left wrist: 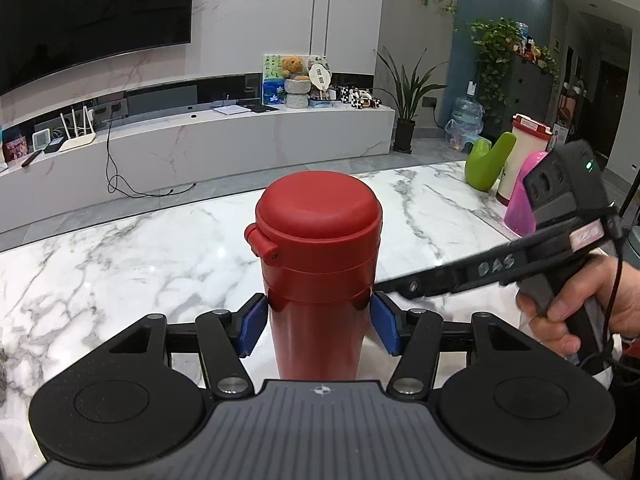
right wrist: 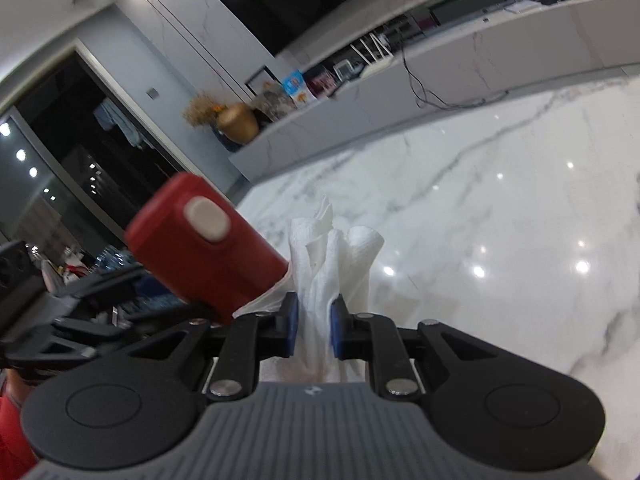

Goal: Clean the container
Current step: 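Rotate the red bottle in the left gripper while the right gripper wipes it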

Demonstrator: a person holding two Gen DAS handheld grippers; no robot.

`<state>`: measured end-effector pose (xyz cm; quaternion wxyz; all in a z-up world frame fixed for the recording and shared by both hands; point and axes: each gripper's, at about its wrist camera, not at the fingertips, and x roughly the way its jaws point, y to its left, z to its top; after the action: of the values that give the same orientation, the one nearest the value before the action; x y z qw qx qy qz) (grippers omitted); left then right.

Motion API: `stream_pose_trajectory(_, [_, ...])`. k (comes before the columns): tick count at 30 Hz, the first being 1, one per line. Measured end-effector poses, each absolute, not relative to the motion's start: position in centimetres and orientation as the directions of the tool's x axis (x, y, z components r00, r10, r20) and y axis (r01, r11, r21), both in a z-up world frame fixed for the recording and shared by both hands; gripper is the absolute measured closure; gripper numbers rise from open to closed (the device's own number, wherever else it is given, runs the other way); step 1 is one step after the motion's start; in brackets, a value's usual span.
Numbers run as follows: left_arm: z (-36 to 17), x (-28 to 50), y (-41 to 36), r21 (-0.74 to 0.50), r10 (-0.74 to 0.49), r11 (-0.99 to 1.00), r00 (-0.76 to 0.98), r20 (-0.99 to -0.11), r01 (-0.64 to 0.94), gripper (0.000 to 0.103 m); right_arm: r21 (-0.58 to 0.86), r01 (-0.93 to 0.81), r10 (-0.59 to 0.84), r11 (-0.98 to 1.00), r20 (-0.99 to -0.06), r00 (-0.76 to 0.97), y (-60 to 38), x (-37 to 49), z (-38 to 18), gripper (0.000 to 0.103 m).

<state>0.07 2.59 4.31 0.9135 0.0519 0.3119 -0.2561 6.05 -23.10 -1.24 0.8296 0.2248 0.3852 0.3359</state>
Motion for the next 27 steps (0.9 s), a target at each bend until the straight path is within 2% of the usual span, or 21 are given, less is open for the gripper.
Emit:
stream_pose_trajectory(8, [4.5,-0.3,1.8,-0.053,-0.404,0.885,0.708,-0.579,0.462,0.042,0.598,-0.350,0.690,0.721,-0.569,0.448,-22.2,5.7,-2.6,0.084])
stream_pose_trajectory(17, [4.5,0.1,1.7,-0.055,-0.413,0.882,0.710,-0.571,0.469,0.040,0.591,-0.363,0.693,0.720,-0.588,0.416,-21.5,5.3,-2.3,0.084])
stream_pose_trajectory(22, [4.4,0.0,2.0,-0.056,-0.429,0.871,0.700,-0.571,0.487,0.040,0.603,-0.363,0.696,0.710,-0.524,0.491,-22.7,5.5,-0.7,0.084])
stream_pose_trajectory(27, [4.4,0.0,1.9,-0.050,-0.428,0.869,0.698,-0.573,0.492,0.040,0.625,-0.409,0.720,0.665,-0.393,0.572,-24.4,4.9,1.6,0.084])
